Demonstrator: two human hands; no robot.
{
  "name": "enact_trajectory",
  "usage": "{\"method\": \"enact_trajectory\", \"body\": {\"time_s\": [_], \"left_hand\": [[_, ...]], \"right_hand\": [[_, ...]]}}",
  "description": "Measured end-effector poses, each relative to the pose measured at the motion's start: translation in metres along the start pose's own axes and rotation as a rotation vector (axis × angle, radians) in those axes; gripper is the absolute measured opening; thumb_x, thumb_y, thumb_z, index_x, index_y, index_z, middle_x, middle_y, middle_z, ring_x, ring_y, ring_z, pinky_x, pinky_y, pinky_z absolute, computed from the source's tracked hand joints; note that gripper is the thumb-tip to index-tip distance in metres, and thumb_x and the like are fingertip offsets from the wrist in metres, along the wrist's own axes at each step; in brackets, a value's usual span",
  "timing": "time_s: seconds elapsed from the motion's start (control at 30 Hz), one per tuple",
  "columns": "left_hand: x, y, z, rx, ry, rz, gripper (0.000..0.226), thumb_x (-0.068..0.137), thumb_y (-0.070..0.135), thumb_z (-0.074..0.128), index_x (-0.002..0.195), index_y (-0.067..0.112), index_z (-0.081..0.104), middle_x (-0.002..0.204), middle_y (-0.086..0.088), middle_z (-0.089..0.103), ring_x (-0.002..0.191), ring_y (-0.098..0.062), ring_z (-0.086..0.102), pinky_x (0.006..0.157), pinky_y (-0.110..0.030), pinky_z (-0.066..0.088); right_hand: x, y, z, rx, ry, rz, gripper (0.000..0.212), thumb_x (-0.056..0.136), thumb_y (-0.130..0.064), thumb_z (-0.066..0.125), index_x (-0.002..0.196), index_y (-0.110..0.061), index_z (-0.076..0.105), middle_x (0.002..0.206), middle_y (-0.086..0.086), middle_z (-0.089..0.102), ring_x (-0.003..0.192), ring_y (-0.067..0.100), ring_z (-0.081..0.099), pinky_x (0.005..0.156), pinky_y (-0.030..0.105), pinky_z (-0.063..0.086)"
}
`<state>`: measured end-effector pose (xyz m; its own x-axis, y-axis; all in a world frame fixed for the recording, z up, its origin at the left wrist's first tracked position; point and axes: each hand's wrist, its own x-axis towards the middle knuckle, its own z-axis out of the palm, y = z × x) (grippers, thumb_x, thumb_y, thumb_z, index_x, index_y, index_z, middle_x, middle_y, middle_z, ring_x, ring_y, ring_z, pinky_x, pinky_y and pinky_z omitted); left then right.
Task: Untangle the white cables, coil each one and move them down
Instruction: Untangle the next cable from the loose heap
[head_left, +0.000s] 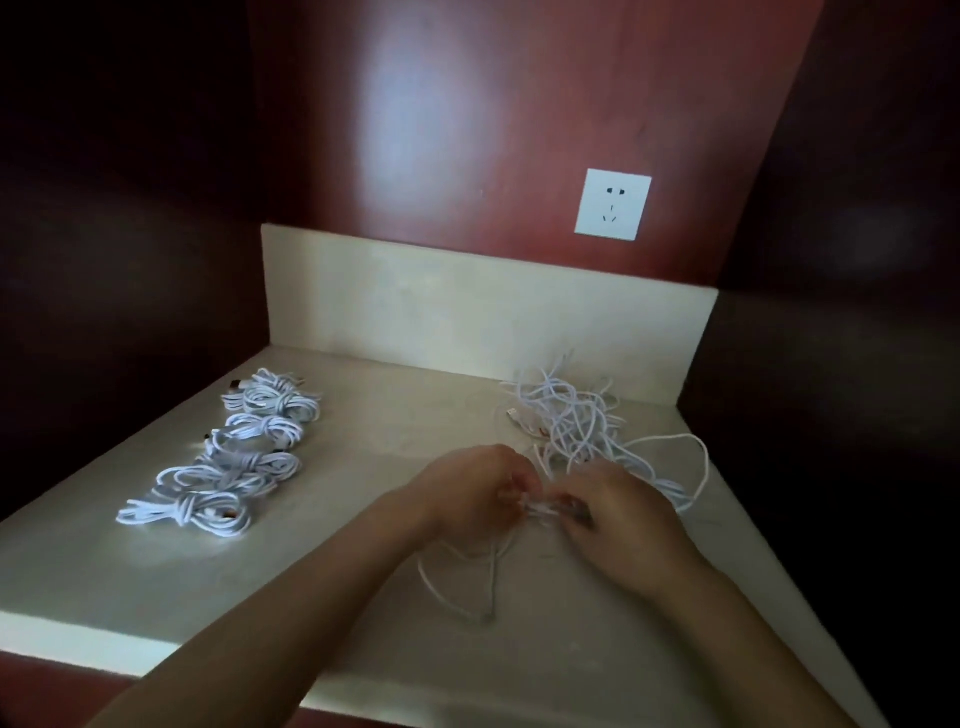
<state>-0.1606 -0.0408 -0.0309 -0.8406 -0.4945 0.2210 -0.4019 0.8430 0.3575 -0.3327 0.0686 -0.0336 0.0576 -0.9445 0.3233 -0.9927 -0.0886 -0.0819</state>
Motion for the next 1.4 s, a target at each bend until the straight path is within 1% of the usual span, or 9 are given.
{"method": "enact_trajectory", "body": {"time_s": [0.13, 0.33, 0.43, 0.67, 0.77, 0.83, 0.97, 1.27, 1.4], "left_hand": [[0.010, -0.001, 0.012, 0.035, -0.019, -0.005, 0.037, 0.079, 0.034, 0.071, 0.115, 0.035, 0.063, 0.117, 0.005, 0.060, 0.108, -0.015, 0.058, 0.093, -0.028, 0.047], [0.028, -0.006, 0.008, 0.034, -0.093, 0.109, 0.040, 0.075, 0.005, 0.060, 0.109, 0.020, 0.073, 0.106, -0.004, 0.069, 0.105, -0.022, 0.059, 0.091, -0.034, 0.047], [0.048, -0.010, 0.006, 0.058, -0.138, 0.164, 0.047, 0.069, 0.005, 0.052, 0.109, 0.015, 0.074, 0.104, -0.009, 0.072, 0.101, -0.026, 0.063, 0.089, -0.032, 0.047], [0.093, -0.027, 0.015, 0.024, -0.086, -0.007, 0.042, 0.091, 0.005, 0.049, 0.122, 0.028, 0.068, 0.120, -0.001, 0.069, 0.112, -0.021, 0.060, 0.095, -0.028, 0.045], [0.096, -0.031, 0.022, 0.061, -0.008, -0.044, 0.045, 0.087, 0.007, 0.048, 0.120, 0.032, 0.065, 0.120, 0.007, 0.066, 0.115, -0.016, 0.053, 0.097, -0.021, 0.037], [0.094, -0.030, 0.028, 0.071, 0.058, 0.000, 0.042, 0.082, 0.009, 0.055, 0.115, 0.031, 0.067, 0.116, 0.008, 0.067, 0.111, -0.014, 0.054, 0.094, -0.016, 0.031], [0.093, -0.039, 0.042, 0.080, 0.147, -0.019, 0.039, 0.083, 0.020, 0.048, 0.114, 0.032, 0.069, 0.115, 0.002, 0.066, 0.109, -0.022, 0.056, 0.098, -0.028, 0.037], [0.091, -0.035, 0.046, 0.103, 0.164, -0.114, 0.036, 0.093, 0.025, 0.051, 0.126, 0.034, 0.061, 0.118, -0.002, 0.060, 0.110, -0.026, 0.055, 0.097, -0.036, 0.044], [0.092, -0.035, 0.047, 0.092, 0.140, -0.144, 0.034, 0.092, 0.020, 0.053, 0.122, 0.031, 0.065, 0.121, -0.004, 0.062, 0.112, -0.026, 0.059, 0.096, -0.035, 0.045]], "right_hand": [[-0.002, 0.004, 0.012, 0.001, 0.072, 0.015, 0.017, 0.079, -0.032, 0.053, 0.089, -0.027, 0.067, 0.087, -0.008, 0.059, 0.091, 0.016, 0.053, 0.071, 0.033, 0.046], [0.008, 0.024, 0.022, 0.035, 0.072, 0.088, 0.012, 0.086, -0.033, 0.067, 0.087, -0.024, 0.073, 0.092, -0.007, 0.062, 0.098, 0.015, 0.053, 0.083, 0.033, 0.048], [0.018, 0.035, 0.026, 0.041, 0.068, 0.106, 0.010, 0.086, -0.031, 0.067, 0.085, -0.023, 0.073, 0.087, -0.009, 0.059, 0.096, 0.014, 0.053, 0.081, 0.031, 0.047], [0.054, 0.065, 0.036, 0.173, 0.091, 0.291, 0.012, 0.080, -0.018, 0.062, 0.076, -0.019, 0.073, 0.085, -0.002, 0.064, 0.089, 0.018, 0.057, 0.077, 0.036, 0.049], [0.062, 0.071, 0.045, 0.264, 0.173, 0.380, 0.013, 0.078, -0.013, 0.061, 0.072, -0.020, 0.070, 0.083, -0.002, 0.064, 0.084, 0.019, 0.058, 0.073, 0.038, 0.051], [0.060, 0.071, 0.049, 0.283, 0.206, 0.376, 0.015, 0.079, -0.013, 0.061, 0.079, -0.024, 0.070, 0.089, -0.004, 0.064, 0.092, 0.018, 0.056, 0.079, 0.037, 0.049], [0.059, 0.076, 0.049, 0.365, 0.212, 0.320, 0.024, 0.078, -0.007, 0.060, 0.081, -0.028, 0.072, 0.092, -0.005, 0.066, 0.096, 0.015, 0.055, 0.084, 0.033, 0.048], [0.067, 0.067, 0.048, 0.325, 0.250, 0.374, 0.020, 0.089, -0.037, 0.061, 0.098, -0.027, 0.076, 0.088, -0.005, 0.073, 0.089, 0.017, 0.064, 0.076, 0.036, 0.054], [0.063, 0.066, 0.045, 0.298, 0.159, 0.410, 0.029, 0.085, -0.028, 0.062, 0.112, -0.033, 0.073, 0.106, -0.004, 0.074, 0.105, 0.016, 0.065, 0.093, 0.033, 0.051]]}}
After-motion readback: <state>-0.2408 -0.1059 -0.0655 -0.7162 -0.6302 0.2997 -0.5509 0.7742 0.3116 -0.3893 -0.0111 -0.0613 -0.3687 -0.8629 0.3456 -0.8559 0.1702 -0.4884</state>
